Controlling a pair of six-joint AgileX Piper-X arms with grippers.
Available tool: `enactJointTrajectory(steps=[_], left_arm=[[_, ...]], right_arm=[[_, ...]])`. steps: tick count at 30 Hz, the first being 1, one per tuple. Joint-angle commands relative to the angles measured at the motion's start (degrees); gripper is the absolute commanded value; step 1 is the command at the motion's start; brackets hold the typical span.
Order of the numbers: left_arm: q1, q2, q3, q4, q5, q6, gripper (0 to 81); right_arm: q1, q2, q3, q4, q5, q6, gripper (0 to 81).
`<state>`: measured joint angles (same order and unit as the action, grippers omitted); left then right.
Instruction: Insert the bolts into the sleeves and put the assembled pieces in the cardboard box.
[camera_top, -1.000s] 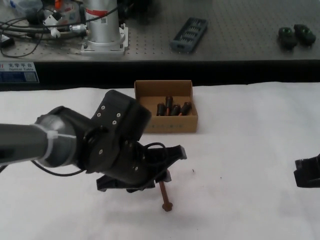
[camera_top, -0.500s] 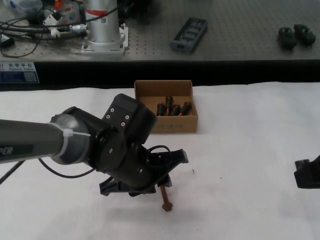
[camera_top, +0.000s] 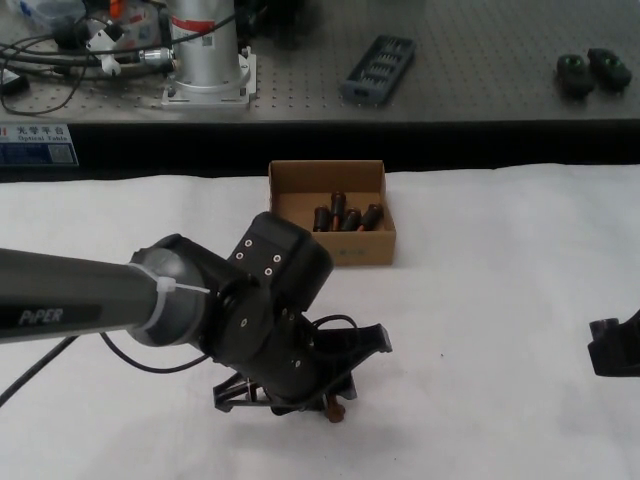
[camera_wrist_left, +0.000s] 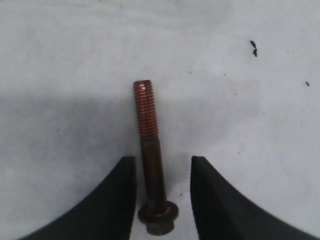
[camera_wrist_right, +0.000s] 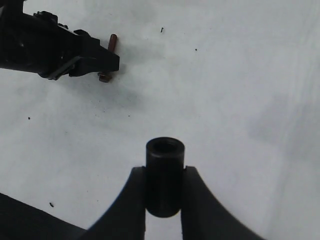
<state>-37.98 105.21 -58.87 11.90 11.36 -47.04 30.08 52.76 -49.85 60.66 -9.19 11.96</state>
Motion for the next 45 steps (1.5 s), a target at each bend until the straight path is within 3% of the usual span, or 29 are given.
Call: enactJointTrajectory(steps=[1, 10, 15, 18, 23, 26, 30, 33, 38, 42, 45], left_arm=[[-0.2, 0.8, -0.6, 0.0, -0.9, -0.9, 23.0], [-0.2, 0.8, -0.6, 0.0, -1.8, -0.9, 0.9], [-0.2, 0.8, -0.6, 0.1, -1.5, 0.0, 0.6], [0.1, 0.8, -0.6, 0.1, -0.3, 8.3, 0.6], [1.0, 0.8, -0.6, 0.1, -0.4, 34.2, 0.6], [1.8, 0.2, -0.6, 0.6, -0.4, 55.9, 0.6], [2.4, -0.8, -0.6, 4.7, -2.3, 96.0, 0.6], [2.4, -1.2, -0.6, 7.1, -9.1, 121.1, 0.6], [2.4, -1.2, -0.6, 8.7, -12.5, 144.7, 0.6], [2.4, -1.2, -0.6, 8.7, -11.4, 165.7, 0.6], [2.4, -1.2, -0.6, 8.7, -8.9, 176.1, 0.6]], right_arm=[[-0.4, -0.6, -0.1, -0.6, -0.4, -0.4, 2.9], [-0.4, -0.6, -0.1, 0.4, -0.4, -0.4, 2.9], [-0.4, -0.6, -0.1, 0.9, -0.4, -1.9, 2.9], [-0.4, -0.6, -0.1, 1.3, -0.4, -2.2, 2.9], [-0.4, -0.7, -0.1, 1.9, -0.5, -2.2, 2.9], [-0.4, -0.8, -0.1, 1.9, -0.8, -2.2, 2.9], [-0.4, -0.8, -0.1, 1.9, -0.8, -3.6, 2.9], [-0.2, -0.8, -0.1, 1.9, -0.8, -6.4, 2.9], [0.1, -0.8, -0.1, 1.3, -0.8, -12.4, 2.9], [0.1, -0.8, -0.1, 0.9, -0.8, -16.0, 2.9], [0.1, -0.8, -0.1, -0.4, -0.8, -17.2, 2.9]])
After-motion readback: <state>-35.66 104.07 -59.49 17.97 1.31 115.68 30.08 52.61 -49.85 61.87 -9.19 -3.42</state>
